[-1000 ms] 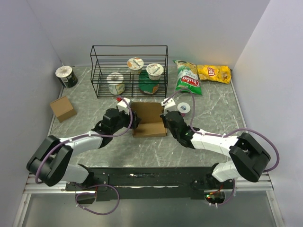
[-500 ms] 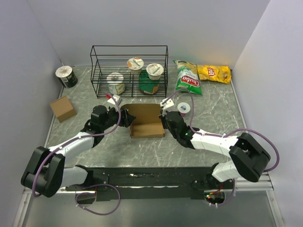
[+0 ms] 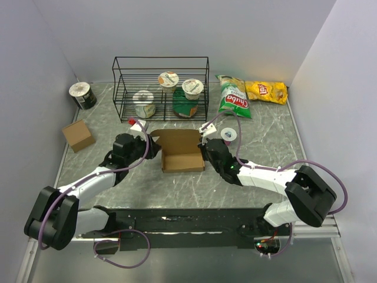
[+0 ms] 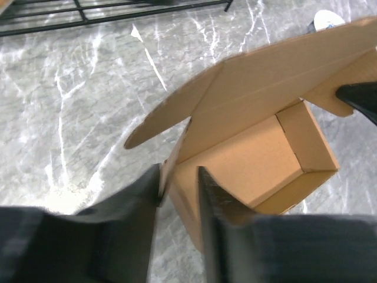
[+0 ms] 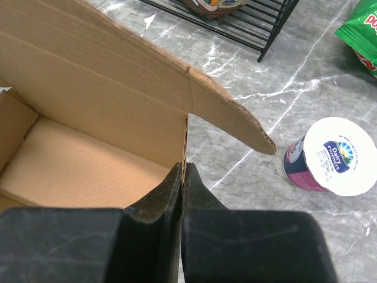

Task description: Fold the paper box

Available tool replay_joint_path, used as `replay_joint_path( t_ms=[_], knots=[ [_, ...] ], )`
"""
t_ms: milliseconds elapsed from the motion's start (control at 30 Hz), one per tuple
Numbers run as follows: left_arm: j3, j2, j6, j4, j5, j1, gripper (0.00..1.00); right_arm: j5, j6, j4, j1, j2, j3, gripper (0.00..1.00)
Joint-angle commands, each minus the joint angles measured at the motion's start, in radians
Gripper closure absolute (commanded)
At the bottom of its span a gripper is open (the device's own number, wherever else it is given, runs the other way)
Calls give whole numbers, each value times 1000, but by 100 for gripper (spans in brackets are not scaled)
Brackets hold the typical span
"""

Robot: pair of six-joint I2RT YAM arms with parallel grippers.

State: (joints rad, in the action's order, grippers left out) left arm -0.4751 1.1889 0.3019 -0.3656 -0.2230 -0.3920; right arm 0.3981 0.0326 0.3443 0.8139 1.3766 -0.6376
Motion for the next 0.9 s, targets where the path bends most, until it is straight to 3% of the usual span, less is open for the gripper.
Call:
replay_joint_path(
  t_ms=[0,133,200,867],
  knots=[
    [6,-31,8,-15,34,2,71,2,4,24,-2,-16,-19,100],
    [6,-19,9,-30,5,2,93,8,13,24,-1,-19,-19,100],
    [6,-11,22,-38,-2,2,99,31,15,15,-1,-21,-25,100],
    [41,35,213,-111,212,-171,99,186,135,-11,116,7,-28,100]
  ],
)
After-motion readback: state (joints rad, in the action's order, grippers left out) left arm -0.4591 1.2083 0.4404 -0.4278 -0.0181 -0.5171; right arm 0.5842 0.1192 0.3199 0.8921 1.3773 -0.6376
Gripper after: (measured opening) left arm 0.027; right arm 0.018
